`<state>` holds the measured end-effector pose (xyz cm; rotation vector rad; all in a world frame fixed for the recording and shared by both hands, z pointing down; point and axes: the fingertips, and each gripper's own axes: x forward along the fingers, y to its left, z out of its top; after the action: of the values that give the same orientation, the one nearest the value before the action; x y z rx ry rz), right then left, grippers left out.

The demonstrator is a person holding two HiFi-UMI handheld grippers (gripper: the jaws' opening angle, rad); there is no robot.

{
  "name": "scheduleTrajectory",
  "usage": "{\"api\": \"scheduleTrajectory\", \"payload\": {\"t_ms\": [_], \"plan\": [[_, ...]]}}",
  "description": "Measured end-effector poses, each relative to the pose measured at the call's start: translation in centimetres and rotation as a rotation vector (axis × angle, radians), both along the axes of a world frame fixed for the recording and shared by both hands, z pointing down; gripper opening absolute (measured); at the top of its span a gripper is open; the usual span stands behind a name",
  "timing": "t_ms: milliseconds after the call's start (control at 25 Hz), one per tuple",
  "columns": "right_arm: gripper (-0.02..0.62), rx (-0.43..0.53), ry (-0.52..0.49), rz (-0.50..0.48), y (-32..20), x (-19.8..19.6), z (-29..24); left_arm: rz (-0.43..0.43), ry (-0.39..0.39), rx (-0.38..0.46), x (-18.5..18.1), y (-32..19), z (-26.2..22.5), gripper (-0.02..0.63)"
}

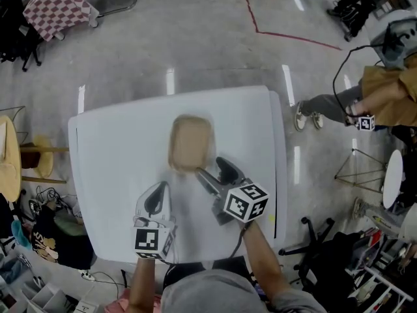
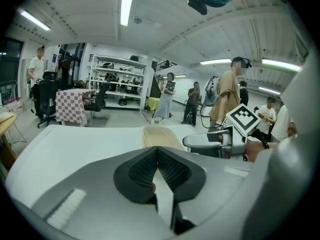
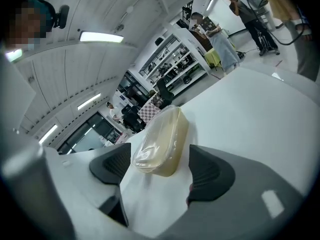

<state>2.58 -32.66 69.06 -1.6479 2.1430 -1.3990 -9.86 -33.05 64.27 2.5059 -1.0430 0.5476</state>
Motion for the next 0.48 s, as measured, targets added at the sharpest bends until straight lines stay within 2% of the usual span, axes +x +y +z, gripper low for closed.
{"api": "scheduleTrajectory", "payload": {"t_ms": [120,320,480], "plan": [[0.345,-0.017,-0.001,-0.006,-0.42,-0.21,0.20,-0.002,-0.002,-0.003,-0.25,-0.54,0.03,0.011],[0.253,-0.029,0.002,-0.025,-0.45,-0.49,0.36,-0.007,-0.002,-0.005,-0.55,-0.80,0.03,0.011],[0.216,-0.038,0.003,-0.014,-0.15,-0.04,0.36,-0.014,-0.002,-0.005,-0.60,-0.55,-0.16,0.011]]}}
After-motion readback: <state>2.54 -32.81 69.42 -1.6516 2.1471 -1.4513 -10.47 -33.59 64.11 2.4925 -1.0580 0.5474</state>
